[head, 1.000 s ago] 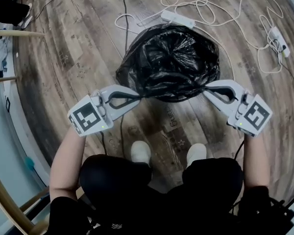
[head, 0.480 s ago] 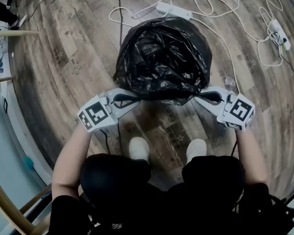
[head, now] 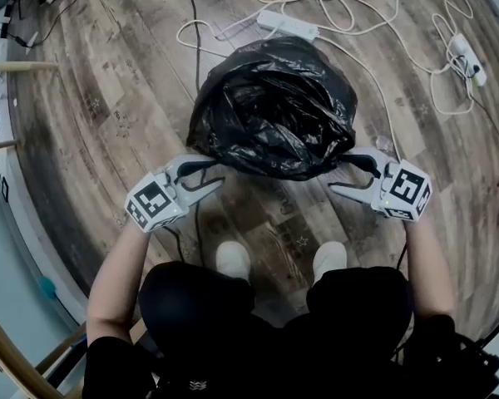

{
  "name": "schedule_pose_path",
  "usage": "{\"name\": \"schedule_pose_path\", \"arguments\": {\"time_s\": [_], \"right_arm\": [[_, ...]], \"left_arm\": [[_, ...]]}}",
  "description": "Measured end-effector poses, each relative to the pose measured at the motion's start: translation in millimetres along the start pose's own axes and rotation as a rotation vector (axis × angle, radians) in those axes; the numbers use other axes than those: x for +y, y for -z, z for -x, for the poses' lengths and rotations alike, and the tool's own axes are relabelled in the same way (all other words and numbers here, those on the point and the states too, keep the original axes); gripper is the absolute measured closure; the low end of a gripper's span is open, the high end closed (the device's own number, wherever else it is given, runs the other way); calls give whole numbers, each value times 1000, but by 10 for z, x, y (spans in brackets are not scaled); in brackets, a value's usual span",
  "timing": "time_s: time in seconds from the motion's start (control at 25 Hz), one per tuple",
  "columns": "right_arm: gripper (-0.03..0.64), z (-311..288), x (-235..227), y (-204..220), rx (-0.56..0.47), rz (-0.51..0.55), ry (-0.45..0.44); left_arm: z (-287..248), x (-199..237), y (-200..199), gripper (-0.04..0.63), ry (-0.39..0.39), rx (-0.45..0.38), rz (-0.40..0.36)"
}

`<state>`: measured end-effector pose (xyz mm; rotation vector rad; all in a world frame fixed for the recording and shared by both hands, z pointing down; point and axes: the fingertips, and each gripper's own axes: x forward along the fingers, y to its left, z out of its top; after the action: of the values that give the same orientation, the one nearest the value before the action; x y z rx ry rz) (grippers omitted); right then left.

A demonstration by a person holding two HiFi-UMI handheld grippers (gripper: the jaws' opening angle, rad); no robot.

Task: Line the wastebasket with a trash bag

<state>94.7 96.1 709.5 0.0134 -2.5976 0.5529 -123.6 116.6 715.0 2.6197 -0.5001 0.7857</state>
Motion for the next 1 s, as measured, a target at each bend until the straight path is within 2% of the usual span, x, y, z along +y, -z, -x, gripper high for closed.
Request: {"name": "schedule_pose_path", "arguments": {"time_s": [0.12,0.24,0.36,0.44,0.48,0.56,0.64,0.72,0.8,0.88,1.0], "right_arm": [[377,453,5,-117,-56,-17,38],[377,914,-144,-472,-220,-48,164],[378,1231,-391,-916,-387,-53,347],[383,1325,-539,-1118,-442,-48,425],[396,1347,-608,-1184,-448,-53,457],[410,1364,-755,-1295,-433,-65,540],[497,1364,-870,-1434,-437,-55,628],[615,1331,-884,-1540,-465,-31,686],[615,1283,-854,-1568,-463,8,734],[615,1285,-834,-1551,-446,44,775],[615,1340,-792,-1497,-452,43,803]], "left_arm": [[419,71,-176,445,-72,-62,14],[828,221,-640,448,-192,-200,16],[1135,417,-1317,527,-338,-386,9],[1286,583,-1727,588,-455,-499,48],[1334,648,-1894,589,-504,-533,66],[1351,731,-2144,589,-558,-547,63],[1313,819,-2255,589,-614,-539,50],[1274,906,-2182,589,-709,-545,74],[1138,930,-1983,589,-771,-519,85],[893,917,-1826,589,-759,-475,66],[680,928,-1858,589,-724,-472,54]]}}
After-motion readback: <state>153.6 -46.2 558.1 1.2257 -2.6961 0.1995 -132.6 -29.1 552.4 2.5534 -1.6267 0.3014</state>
